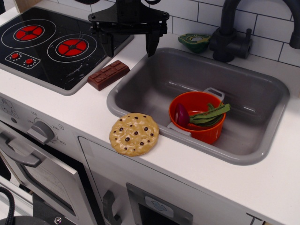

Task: Take beet from pot sink

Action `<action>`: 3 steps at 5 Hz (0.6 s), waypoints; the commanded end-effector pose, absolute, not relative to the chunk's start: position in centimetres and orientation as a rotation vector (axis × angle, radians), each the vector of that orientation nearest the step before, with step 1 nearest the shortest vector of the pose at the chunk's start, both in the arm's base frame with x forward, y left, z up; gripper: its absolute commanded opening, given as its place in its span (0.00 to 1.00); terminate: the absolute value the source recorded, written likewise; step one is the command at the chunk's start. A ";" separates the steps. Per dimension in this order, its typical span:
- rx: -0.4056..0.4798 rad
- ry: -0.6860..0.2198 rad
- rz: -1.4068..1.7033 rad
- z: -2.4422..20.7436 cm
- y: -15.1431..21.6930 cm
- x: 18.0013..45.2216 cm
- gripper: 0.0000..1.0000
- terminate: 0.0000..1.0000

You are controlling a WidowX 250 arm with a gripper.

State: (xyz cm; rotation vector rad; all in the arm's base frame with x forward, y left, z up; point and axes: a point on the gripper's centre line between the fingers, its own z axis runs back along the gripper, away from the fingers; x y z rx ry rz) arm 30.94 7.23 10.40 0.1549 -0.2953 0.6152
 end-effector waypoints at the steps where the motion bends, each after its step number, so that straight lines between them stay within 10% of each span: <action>1: 0.155 -0.295 0.615 10.4 7.2 30.9 1.00 0.00; 3: 0.115 -0.280 0.110 9.6 4.0 31.3 1.00 0.00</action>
